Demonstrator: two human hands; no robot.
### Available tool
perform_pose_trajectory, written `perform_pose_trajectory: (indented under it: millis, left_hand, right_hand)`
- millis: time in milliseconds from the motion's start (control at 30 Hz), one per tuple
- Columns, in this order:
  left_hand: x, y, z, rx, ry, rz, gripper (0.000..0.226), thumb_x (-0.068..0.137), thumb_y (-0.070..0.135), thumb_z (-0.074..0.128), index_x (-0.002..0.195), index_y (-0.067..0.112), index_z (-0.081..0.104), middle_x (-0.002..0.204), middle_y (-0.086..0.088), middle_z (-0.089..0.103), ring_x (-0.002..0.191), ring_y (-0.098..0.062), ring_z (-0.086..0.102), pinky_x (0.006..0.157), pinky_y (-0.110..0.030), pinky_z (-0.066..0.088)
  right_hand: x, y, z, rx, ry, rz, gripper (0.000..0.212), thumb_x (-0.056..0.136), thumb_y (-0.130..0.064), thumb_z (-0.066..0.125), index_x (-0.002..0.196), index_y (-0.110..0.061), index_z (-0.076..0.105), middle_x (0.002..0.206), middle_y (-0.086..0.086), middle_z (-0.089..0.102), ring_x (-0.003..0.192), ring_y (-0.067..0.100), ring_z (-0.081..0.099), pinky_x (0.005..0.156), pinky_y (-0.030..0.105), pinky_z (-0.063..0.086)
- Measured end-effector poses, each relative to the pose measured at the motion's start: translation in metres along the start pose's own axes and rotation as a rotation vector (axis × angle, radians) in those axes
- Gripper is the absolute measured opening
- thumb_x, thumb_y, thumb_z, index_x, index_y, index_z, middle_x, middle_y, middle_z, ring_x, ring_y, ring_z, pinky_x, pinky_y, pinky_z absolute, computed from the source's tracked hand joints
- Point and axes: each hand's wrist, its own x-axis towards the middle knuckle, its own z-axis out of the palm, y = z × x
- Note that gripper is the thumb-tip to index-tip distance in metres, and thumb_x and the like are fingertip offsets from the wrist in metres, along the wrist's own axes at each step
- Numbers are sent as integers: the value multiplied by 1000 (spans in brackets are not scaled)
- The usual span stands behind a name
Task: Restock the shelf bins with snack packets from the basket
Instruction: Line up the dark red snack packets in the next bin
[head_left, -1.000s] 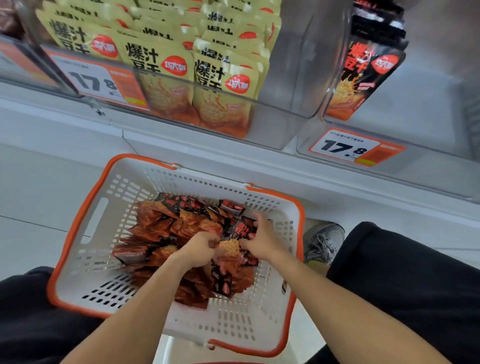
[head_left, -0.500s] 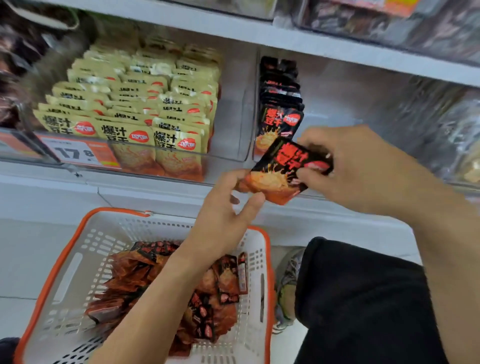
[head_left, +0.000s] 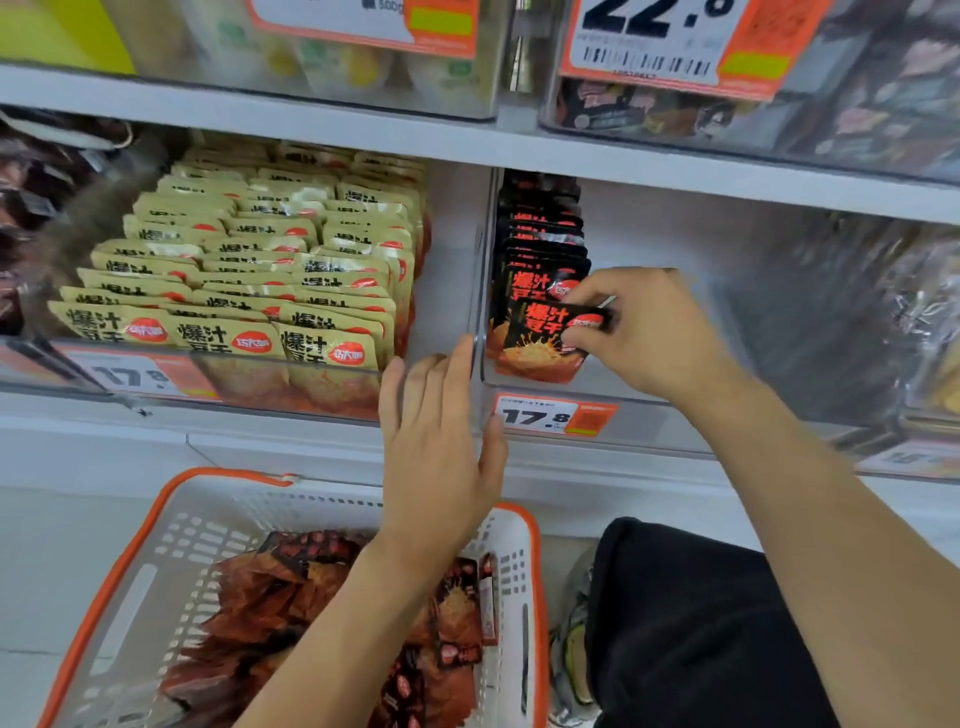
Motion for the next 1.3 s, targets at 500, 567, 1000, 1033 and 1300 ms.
perform_pose_trajectory:
  millis: [500, 567, 1000, 1033, 1300]
  left_hand:
    - [0, -3, 4, 15, -9, 4, 67, 89, 24, 56, 150, 3, 36, 124, -11, 57, 127, -29, 45, 121, -52, 17]
    - [0, -2, 4, 11, -12, 3, 67, 89, 24, 55, 150, 3, 36, 124, -11, 57, 127, -28, 44, 121, -52, 17]
    - [-3, 0, -1, -218, 109, 20, 57, 89, 12, 57, 143, 0, 44, 134, -13, 52, 136, -26, 40, 122, -44, 16]
    - [-7, -1, -4, -300, 185, 23, 49, 88, 6, 57, 136, -2, 49, 133, -14, 53, 136, -25, 40, 120, -42, 21]
    - [-148, -99, 45, -221, -523, -417, 12, 89, 27, 50, 97, 21, 56, 93, 7, 55, 89, -16, 56, 68, -26, 42]
  right_hand:
    - [11, 2, 29, 27, 218, 6, 34, 71, -10, 84, 102, -18, 73, 100, -6, 49, 89, 4, 47, 83, 18, 43]
    - [10, 1, 30, 16, 210, 5, 38, 70, -10, 85, 104, -19, 72, 102, -5, 49, 93, 7, 51, 86, 23, 47]
    - [-6, -12, 11, 74, 338, -47, 36, 73, -15, 84, 106, -18, 72, 105, -1, 54, 98, 17, 57, 83, 31, 51]
    - [-12, -21, 6, 114, 394, -104, 32, 75, -14, 82, 105, -16, 72, 103, -1, 55, 94, 14, 57, 79, 25, 49]
    - [-117, -80, 105, 390, -156, -238, 18, 89, -14, 69, 107, -17, 66, 100, -5, 58, 78, 8, 58, 67, 27, 49]
